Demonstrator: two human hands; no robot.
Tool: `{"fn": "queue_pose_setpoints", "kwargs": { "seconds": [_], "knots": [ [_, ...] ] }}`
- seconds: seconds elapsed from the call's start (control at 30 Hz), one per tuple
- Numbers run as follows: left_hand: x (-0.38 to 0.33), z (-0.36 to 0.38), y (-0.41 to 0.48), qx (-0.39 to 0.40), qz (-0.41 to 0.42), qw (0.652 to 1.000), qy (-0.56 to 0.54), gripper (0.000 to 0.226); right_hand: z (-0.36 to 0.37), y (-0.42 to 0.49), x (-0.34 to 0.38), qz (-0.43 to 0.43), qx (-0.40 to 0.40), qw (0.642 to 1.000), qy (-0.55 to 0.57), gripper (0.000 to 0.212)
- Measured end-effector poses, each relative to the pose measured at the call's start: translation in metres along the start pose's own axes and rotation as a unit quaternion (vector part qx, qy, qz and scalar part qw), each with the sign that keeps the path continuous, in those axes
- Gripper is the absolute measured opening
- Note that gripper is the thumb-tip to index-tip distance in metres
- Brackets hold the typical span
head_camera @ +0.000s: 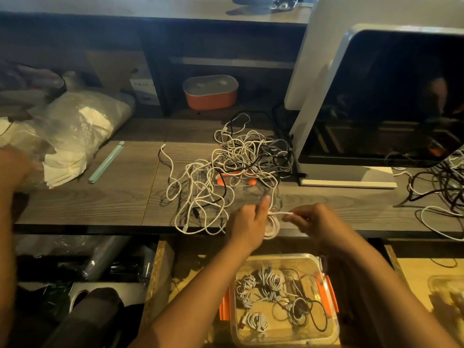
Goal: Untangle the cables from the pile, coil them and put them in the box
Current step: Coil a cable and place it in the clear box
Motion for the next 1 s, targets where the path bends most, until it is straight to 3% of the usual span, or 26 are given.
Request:
{"fn": "queue_pose_setpoints", "kwargs": {
  "seconds": [0.1,0.2,0.3,0.47,0.6,0.7,0.8,0.9,1.0],
  "knots": [
    [-0.015,0.010,-0.010,0.053,0.044,0.992,-0.103,0.059,-0.009,-0.002,-0.004,-0.021,-0.062,0.994,0.093,0.023],
    [-0.038,-0.004,-0.016,-0.047,0.037,0.977,-0.202,0.050,0.007,-0.007,0.010,-0.063,-0.095,0.973,0.202,0.025],
    [-0.040,-0.018,-0.012,-0.151,-0.032,0.944,-0.293,0.043,0.018,-0.012,0.025,-0.099,-0.167,0.957,0.216,0.022],
    [-0.027,-0.014,-0.014,-0.192,-0.133,0.919,-0.319,0.041,0.015,-0.012,0.027,-0.119,-0.232,0.929,0.264,0.017],
    [-0.032,-0.003,-0.017,-0.152,-0.125,0.937,-0.290,0.040,0.008,-0.012,0.015,-0.082,-0.301,0.910,0.273,0.019],
    [-0.033,0.000,-0.013,-0.070,-0.049,0.970,-0.229,0.047,-0.001,-0.010,0.007,-0.066,-0.264,0.925,0.265,0.023],
    [-0.030,0.006,-0.009,0.000,-0.019,0.993,-0.116,0.057,-0.010,-0.009,0.002,-0.064,-0.185,0.963,0.187,0.026],
    [-0.029,0.001,-0.009,-0.055,-0.022,0.995,-0.086,0.057,-0.010,-0.006,0.005,-0.068,-0.155,0.979,0.118,0.027],
    [-0.022,-0.001,-0.014,-0.120,-0.128,0.953,-0.246,0.050,-0.010,-0.004,0.015,-0.092,-0.135,0.961,0.222,0.044]
  ]
}}
Point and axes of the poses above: each hand's wrist, its own y-axis towards the middle knuckle, its own z-axis out of the palm, x = y × z, the point moved 7 cm from there along y, towards the middle knuckle, and after that the axes turned 2 degrees about -z, right-handed, at the moved point
